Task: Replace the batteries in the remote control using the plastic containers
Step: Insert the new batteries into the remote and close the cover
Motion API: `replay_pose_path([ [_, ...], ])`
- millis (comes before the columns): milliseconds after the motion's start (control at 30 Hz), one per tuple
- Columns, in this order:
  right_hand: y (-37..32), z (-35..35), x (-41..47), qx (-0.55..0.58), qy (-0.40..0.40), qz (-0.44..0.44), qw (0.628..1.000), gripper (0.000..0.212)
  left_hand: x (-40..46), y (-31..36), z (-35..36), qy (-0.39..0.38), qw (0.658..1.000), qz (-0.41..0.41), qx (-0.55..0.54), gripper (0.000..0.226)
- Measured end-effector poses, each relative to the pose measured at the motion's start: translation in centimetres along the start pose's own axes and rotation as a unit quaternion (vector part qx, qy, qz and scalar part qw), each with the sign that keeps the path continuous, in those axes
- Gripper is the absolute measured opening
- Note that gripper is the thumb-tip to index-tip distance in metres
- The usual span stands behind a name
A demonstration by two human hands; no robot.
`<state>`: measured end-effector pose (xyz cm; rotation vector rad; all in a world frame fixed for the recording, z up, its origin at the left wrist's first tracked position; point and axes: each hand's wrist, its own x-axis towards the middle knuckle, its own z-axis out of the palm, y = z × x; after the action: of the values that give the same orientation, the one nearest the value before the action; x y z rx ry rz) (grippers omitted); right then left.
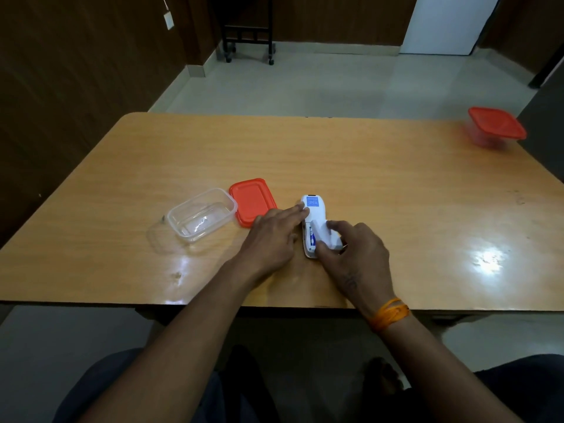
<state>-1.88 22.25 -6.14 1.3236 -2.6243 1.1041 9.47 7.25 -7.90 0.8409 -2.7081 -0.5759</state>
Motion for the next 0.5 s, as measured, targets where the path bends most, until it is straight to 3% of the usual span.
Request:
replay_pose_path([
  [500, -2.0, 1.8, -0.8, -0.065, -0.051, -0.009, 0.997, 0.044, 0.3, -0.4, 0.2, 0.016, 1.000, 0.009, -0.014, 0.060],
])
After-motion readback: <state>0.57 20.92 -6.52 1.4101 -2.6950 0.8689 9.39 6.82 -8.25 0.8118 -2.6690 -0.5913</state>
